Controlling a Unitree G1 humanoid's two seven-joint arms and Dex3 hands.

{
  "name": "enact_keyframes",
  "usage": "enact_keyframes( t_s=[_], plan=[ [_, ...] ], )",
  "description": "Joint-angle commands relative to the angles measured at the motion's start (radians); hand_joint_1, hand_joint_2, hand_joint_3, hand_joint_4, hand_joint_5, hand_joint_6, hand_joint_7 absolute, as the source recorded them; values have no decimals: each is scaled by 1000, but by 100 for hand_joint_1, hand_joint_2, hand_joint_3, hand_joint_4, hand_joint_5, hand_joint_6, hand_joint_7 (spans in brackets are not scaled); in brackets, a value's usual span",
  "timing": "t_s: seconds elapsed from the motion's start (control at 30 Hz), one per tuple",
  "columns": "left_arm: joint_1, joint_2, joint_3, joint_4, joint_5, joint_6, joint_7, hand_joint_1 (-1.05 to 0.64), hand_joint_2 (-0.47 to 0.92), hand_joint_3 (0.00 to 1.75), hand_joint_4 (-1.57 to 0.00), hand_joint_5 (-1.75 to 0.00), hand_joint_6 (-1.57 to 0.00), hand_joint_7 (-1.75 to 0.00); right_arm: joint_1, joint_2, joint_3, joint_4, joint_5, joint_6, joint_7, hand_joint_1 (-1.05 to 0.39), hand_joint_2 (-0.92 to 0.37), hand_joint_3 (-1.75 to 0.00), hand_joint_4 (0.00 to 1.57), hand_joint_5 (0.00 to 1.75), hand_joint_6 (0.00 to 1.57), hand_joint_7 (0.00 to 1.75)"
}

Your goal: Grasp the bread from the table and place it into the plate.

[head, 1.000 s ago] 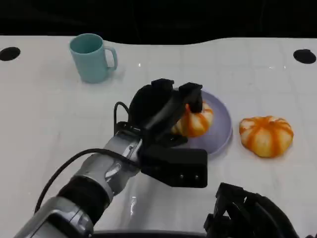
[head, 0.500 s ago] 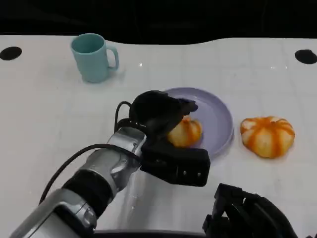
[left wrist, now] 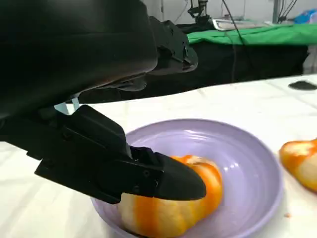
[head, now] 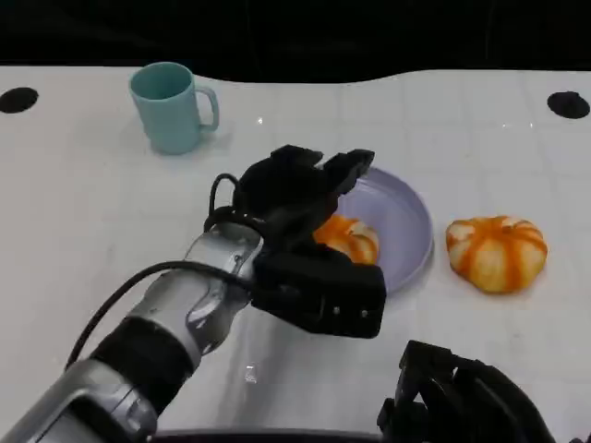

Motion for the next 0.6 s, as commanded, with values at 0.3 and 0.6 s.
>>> enact_keyframes(
  t_s=[0.3, 0.6],
  plan=[
    [301, 27, 291, -201, -531, -295, -157, -43, 92, 1, -49, -141, -41, -79, 0, -18, -15, -19, 9, 11, -8, -71, -92, -23, 87, 156, 78, 134],
    [528, 18, 397, -392, -836, -283, -377, -40, 92, 1, -54, -162, -37, -136, 4, -15, -15, -17, 10, 11, -4, -71, -92, -23, 87, 156, 78, 133]
  ],
)
